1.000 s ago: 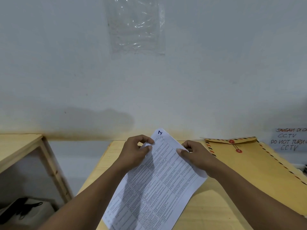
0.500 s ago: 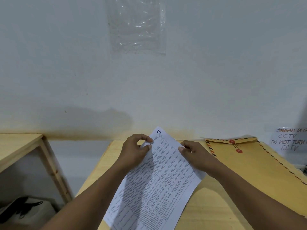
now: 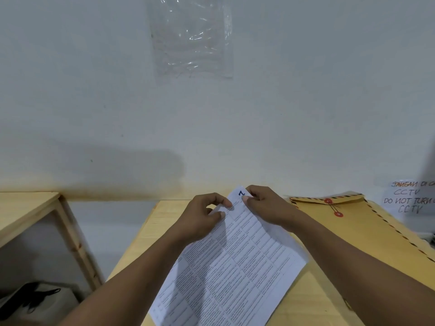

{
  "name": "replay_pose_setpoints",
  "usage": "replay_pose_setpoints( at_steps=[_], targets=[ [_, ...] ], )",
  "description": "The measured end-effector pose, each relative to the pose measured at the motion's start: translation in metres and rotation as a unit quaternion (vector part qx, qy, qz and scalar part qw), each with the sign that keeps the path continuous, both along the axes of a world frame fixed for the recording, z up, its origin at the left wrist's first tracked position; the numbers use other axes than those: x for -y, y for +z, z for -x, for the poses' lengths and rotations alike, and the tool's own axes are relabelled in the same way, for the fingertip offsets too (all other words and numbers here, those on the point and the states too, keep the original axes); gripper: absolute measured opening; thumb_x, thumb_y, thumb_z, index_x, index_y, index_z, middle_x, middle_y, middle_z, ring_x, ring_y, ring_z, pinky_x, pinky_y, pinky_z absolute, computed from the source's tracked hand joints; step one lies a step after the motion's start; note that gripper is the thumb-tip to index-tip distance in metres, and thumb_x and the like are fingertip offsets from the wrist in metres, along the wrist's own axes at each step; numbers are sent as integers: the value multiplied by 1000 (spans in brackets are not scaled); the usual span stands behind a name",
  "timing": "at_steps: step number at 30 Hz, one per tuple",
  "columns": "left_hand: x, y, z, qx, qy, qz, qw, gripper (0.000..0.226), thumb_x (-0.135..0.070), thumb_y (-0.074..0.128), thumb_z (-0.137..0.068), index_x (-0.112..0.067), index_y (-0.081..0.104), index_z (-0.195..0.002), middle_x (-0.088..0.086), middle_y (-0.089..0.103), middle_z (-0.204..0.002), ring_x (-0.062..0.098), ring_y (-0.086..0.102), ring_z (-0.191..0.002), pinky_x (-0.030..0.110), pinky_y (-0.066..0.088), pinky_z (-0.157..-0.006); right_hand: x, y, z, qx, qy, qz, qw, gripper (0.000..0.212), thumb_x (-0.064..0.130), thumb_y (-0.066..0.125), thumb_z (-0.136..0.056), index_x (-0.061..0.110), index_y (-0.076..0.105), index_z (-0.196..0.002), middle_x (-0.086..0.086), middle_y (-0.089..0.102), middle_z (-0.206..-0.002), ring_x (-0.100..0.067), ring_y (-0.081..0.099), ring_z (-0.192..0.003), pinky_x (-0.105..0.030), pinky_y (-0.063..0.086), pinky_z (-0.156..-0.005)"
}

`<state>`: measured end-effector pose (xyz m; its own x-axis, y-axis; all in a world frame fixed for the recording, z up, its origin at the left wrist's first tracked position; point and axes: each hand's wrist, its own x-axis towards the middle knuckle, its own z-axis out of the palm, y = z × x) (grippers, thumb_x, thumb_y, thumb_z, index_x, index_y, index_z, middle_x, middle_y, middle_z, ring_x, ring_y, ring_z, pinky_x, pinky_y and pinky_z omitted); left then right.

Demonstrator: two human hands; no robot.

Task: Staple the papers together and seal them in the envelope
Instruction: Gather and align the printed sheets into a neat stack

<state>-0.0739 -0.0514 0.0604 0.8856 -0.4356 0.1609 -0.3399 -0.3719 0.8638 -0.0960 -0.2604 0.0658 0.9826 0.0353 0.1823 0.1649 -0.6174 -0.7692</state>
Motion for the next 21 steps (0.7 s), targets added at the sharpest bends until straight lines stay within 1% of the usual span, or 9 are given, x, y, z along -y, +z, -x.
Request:
replay_pose_setpoints(
  at_steps=[2, 6, 9, 12, 14, 16, 18, 19, 21],
  targets=[
    [3, -1, 0, 5, 8, 6, 1000, 21, -8, 61, -97, -25, 73, -99, -2, 71, -113, 21, 76, -84, 55, 62, -75, -3, -4, -3, 23, -8, 7, 1000, 26, 20, 45, -102, 2, 49, -84, -4, 46, -76, -15, 39, -70, -33, 32, -67],
    [0, -7, -3, 20, 37, 9, 999, 17, -15, 66, -96, -29, 73, -99, -8, 71, -111, 19, 76, -85, 53, 62, -78, -7, -12, -7, 47, -18, 22, 999, 25, 20, 45, -102, 0, 53, -90, -20, 55, -86, -18, 43, -73, -34, 33, -67],
    [0, -12, -6, 21, 39, -6, 999, 14, -17, 67, -94, -30, 72, -95, -6, 73, -109, 18, 74, -90, 48, 63, -79, -9, -16, -7, 60, -13, 36, 997, 24, 20, 46, -102, 2, 53, -88, -18, 57, -85, -17, 44, -72, -33, 34, -65],
    [0, -14, -7, 37, 37, -39, 998, 12, -19, 67, -94, -31, 71, -91, -6, 74, -106, 10, 71, -94, 39, 63, -80, -8, -17, -9, 74, -15, 51, 996, 26, 23, 49, -101, 1, 56, -88, -19, 61, -86, -18, 47, -72, -33, 35, -65],
    [1, -16, -6, 45, 38, -31, 998, 14, -17, 67, -94, -30, 72, -91, -8, 74, -106, 6, 70, -98, 35, 61, -82, -7, -16, -10, 73, -14, 48, 996, 30, 26, 51, -100, 0, 56, -87, -19, 59, -82, -18, 46, -70, -33, 34, -66],
    [0, -15, -6, 54, 56, -2, 997, 17, -13, 65, -95, -27, 74, -91, -8, 75, -105, 5, 70, -94, 27, 57, -74, -3, -11, -9, 66, -12, 32, 997, 33, 33, 54, -99, 2, 59, -87, -11, 57, -76, -16, 46, -67, -32, 34, -64],
    [-2, -13, -8, 65, 87, 30, 994, 17, -9, 63, -94, -23, 74, -92, -10, 74, -101, 4, 67, -86, 23, 48, -67, 4, -5, -5, 40, -24, 18, 999, 33, 43, 57, -97, 12, 65, -91, 0, 59, -76, -14, 49, -66, -30, 36, -63],
    [-3, -12, -10, 68, 101, 46, 991, 17, -8, 63, -94, -20, 74, -93, -11, 74, -100, 5, 66, -87, 23, 45, -68, 11, -5, -3, 20, -36, 14, 999, 32, 45, 58, -96, 14, 66, -94, 2, 59, -75, -13, 50, -65, -29, 36, -61],
    [-7, -10, -15, 63, 125, 74, 987, 16, -6, 62, -95, -18, 73, -94, -14, 73, -101, 7, 67, -97, 23, 45, -73, 26, -10, 2, -24, -63, -7, 998, 30, 44, 62, -94, 14, 67, -96, 1, 62, -78, -15, 55, -67, -30, 40, -62]
  ],
)
